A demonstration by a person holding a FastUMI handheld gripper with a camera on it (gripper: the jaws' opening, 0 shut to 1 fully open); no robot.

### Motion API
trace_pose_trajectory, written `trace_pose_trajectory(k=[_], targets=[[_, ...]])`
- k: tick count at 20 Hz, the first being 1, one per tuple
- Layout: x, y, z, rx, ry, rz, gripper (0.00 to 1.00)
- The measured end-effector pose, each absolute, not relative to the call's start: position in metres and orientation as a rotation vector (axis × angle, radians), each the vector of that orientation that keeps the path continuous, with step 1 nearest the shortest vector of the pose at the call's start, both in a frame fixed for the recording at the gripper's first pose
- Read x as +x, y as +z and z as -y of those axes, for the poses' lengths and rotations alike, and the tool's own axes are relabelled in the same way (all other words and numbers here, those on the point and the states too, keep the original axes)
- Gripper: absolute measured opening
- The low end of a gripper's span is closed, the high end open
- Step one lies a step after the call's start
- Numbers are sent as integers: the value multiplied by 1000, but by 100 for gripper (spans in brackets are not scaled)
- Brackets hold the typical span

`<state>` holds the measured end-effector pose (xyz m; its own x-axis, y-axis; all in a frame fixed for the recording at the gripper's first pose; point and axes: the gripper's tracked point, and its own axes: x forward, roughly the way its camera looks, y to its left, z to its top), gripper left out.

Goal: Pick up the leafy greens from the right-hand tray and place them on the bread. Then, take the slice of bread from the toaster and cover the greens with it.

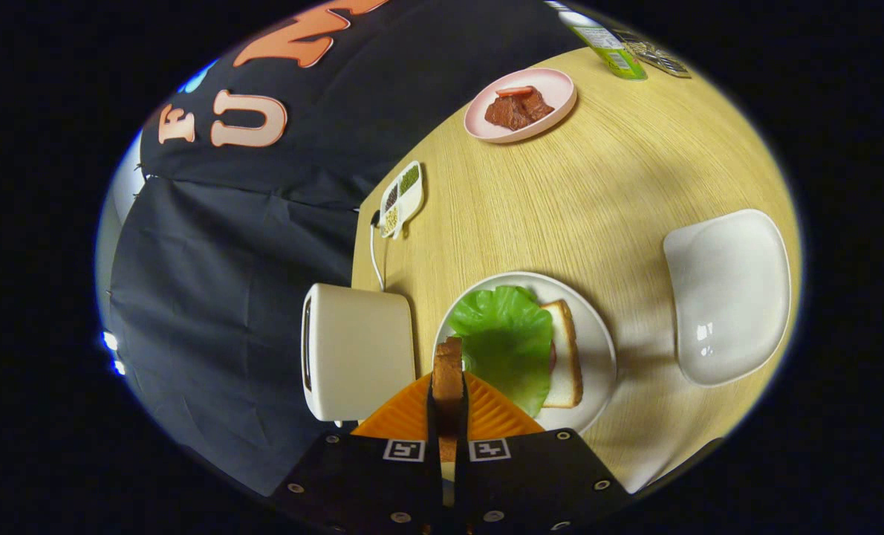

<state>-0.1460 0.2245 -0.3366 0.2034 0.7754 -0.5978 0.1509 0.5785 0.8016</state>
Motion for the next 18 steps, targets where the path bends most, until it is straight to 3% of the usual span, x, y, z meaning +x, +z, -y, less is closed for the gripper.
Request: trace_pose_trajectory(k=[7,14,18], targets=[[-145,-378,-206,732,466,-1313,9],[-144,-402,-188,517,399,-1305,38],[-130,-394,-175,398,389,-1241,48]])
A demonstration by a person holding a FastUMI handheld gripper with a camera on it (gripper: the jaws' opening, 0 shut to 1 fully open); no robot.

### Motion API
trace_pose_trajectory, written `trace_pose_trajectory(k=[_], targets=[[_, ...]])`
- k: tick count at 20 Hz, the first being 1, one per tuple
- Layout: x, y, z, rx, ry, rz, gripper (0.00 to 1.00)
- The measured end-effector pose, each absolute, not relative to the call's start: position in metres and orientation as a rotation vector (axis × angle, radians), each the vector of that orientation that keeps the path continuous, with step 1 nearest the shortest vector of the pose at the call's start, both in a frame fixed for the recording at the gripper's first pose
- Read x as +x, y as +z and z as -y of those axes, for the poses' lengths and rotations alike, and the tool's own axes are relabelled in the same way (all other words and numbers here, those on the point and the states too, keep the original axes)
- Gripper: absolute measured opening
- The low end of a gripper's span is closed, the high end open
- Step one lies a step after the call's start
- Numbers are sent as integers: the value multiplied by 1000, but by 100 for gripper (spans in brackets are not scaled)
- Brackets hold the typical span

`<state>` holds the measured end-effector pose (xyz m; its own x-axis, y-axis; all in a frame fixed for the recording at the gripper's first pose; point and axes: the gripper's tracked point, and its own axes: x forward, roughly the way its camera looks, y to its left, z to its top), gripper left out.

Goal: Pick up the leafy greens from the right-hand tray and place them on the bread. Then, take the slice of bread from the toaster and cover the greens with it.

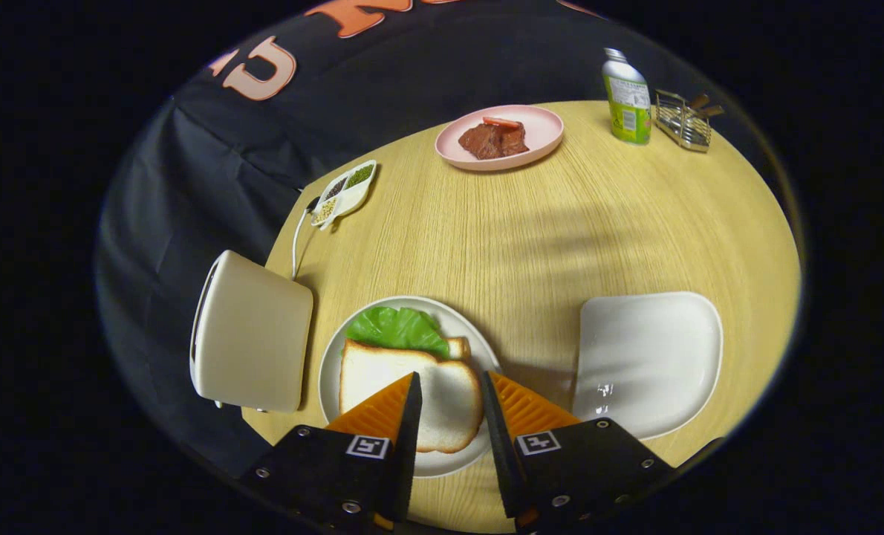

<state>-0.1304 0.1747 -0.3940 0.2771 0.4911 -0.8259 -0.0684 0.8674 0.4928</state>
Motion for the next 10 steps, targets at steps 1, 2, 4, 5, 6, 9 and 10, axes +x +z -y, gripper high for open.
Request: trace_pose_trajectory(k=[1,2,4,5,6,9,10], targets=[[-127,-388,-172,389,387,-1226,50],[-121,-381,-168,381,381,-1205,53],[-107,-363,-160,363,373,-1148,55],[-101,-351,-155,356,372,-1117,57],[-93,-339,-151,348,367,-1086,59],[-70,-301,-134,327,346,-982,65],[-63,-285,-129,326,337,-943,67]])
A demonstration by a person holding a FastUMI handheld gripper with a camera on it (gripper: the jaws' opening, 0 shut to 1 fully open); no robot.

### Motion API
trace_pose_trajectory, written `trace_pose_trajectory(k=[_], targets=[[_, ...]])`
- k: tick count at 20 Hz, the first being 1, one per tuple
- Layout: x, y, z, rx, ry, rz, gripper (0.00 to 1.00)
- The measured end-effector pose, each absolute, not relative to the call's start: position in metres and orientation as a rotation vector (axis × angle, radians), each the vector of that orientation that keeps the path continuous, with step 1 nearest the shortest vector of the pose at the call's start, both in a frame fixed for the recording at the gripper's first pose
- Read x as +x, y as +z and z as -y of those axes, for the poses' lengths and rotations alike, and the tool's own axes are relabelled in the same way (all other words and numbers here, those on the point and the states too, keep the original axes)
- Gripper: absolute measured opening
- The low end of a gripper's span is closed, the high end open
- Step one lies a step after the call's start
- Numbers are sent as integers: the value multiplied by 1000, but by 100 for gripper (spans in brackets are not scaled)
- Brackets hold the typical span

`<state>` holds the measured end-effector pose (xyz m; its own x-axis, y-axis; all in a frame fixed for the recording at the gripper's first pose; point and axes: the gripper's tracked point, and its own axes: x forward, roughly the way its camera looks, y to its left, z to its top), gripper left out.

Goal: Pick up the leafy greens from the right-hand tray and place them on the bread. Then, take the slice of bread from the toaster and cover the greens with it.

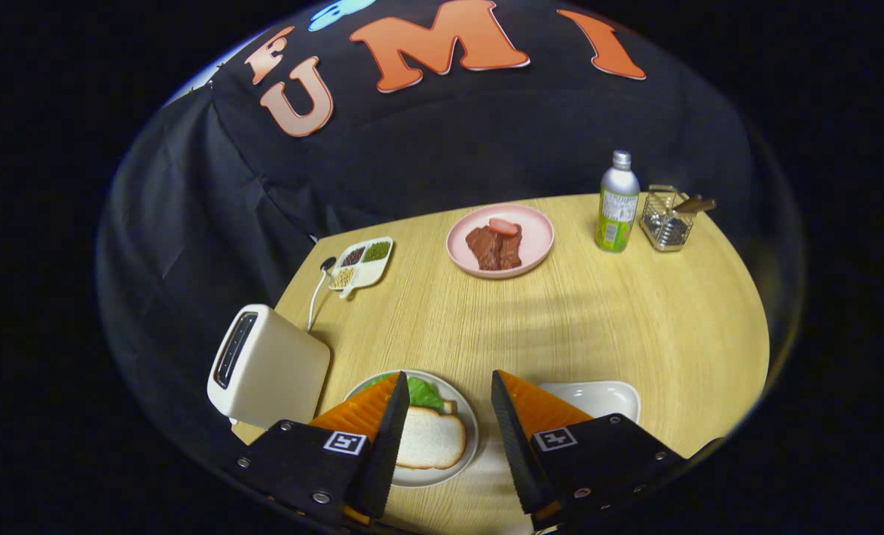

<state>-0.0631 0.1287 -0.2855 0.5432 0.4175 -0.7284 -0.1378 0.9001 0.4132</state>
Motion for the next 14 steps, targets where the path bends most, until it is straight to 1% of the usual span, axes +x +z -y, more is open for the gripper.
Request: trace_pose_trajectory(k=[4,7,8,14], targets=[[-30,-218,-101,306,275,-764,79],[-12,-167,-78,271,233,-638,85],[-6,-149,-72,253,219,-593,90],[20,-37,-37,185,141,-299,96]])
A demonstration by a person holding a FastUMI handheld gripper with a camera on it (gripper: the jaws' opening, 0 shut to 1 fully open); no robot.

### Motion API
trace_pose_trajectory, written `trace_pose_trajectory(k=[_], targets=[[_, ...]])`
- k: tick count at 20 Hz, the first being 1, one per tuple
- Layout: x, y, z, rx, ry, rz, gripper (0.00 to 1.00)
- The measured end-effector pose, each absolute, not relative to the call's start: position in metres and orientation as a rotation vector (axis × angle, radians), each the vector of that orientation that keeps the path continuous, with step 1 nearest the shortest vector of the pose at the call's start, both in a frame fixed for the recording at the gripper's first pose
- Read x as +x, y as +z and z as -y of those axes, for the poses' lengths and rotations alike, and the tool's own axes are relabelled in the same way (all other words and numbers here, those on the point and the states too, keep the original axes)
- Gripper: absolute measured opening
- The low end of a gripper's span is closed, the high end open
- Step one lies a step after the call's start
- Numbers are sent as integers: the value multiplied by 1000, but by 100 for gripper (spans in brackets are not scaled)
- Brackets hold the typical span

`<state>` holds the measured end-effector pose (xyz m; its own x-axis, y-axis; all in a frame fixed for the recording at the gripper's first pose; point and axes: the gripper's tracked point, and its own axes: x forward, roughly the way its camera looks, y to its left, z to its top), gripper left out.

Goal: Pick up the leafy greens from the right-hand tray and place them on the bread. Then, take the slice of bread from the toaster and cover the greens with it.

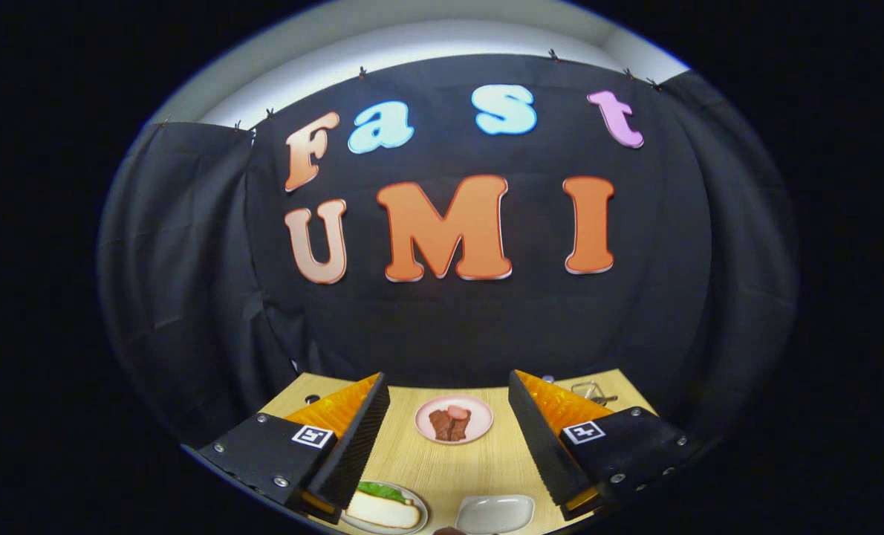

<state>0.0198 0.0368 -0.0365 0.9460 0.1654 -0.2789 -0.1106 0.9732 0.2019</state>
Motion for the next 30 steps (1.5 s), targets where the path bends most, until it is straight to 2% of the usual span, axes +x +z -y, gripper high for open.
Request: trace_pose_trajectory(k=[9,30], targets=[[22,29,-19,88,51,13,97],[0,18,-25,21,70,85,99]])
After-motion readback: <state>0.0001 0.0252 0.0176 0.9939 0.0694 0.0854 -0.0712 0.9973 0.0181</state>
